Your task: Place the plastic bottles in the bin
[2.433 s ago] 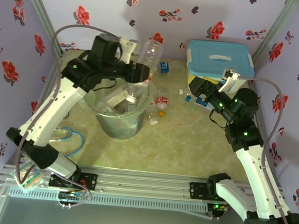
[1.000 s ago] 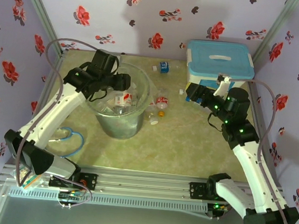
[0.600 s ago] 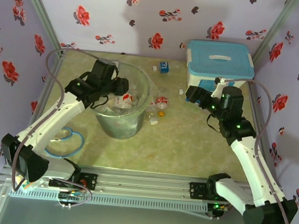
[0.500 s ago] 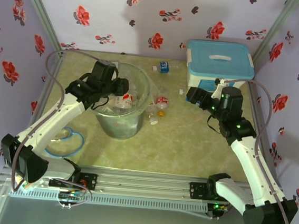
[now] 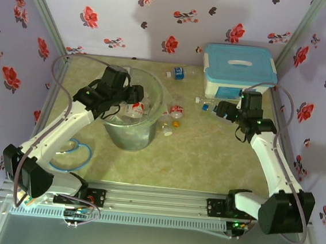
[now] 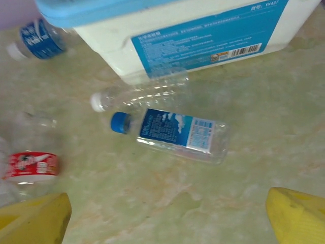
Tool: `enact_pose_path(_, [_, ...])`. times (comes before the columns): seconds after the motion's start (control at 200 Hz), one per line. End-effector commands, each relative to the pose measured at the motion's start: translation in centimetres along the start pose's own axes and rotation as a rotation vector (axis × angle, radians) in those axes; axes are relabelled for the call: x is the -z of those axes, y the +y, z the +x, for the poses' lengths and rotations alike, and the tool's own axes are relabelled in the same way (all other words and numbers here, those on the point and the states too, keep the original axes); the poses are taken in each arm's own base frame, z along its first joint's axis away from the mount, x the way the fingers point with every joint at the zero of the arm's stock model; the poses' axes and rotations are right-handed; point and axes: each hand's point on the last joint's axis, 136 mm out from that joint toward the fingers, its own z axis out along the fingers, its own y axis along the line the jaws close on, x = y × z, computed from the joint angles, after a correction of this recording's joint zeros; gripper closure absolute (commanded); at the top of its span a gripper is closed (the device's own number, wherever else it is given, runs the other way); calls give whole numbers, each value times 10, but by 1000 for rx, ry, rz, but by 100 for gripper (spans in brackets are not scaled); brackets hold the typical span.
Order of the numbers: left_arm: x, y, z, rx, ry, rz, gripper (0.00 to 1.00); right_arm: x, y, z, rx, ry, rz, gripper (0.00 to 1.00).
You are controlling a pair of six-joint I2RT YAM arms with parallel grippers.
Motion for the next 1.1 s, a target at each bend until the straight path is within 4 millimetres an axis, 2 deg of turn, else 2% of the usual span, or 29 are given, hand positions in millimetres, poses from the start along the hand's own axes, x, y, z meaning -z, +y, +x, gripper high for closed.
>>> enact_pose_path(0.0, [-1,2,35,-48,157,-16,40,-19,-5,0,160,20,19,1])
enact_pose_path(0.13, [15,-4,22,-61,129,3,34,-45,-9,19,339,158,5,1])
enact_pose_path(0.23, [26,-7,11,-72,100,13,29,-72,-8,31,514,218,-34,1])
enact_pose_path(0.435, [41,-11,1,-90,86,19,24,-104,-19,51,680,338,-91,2])
enact_pose_path(0.505, [43,-11,1,-88,84,21,23,-114,-24,57,707,367,-112,2])
enact_pose_path(0.72, [49,-12,-1,-82,70,30,22,-146,-41,57,760,388,-94,4])
enact_pose_path(0.855, [52,-12,0,-78,62,36,22,-163,-42,56,771,391,-105,5])
enact_pose_path(1.02, [52,-12,-2,-83,50,40,21,-171,-35,64,767,407,-160,8])
enact_pose_path(1.09, [53,-14,-4,-82,45,43,21,-173,-33,66,768,399,-174,15])
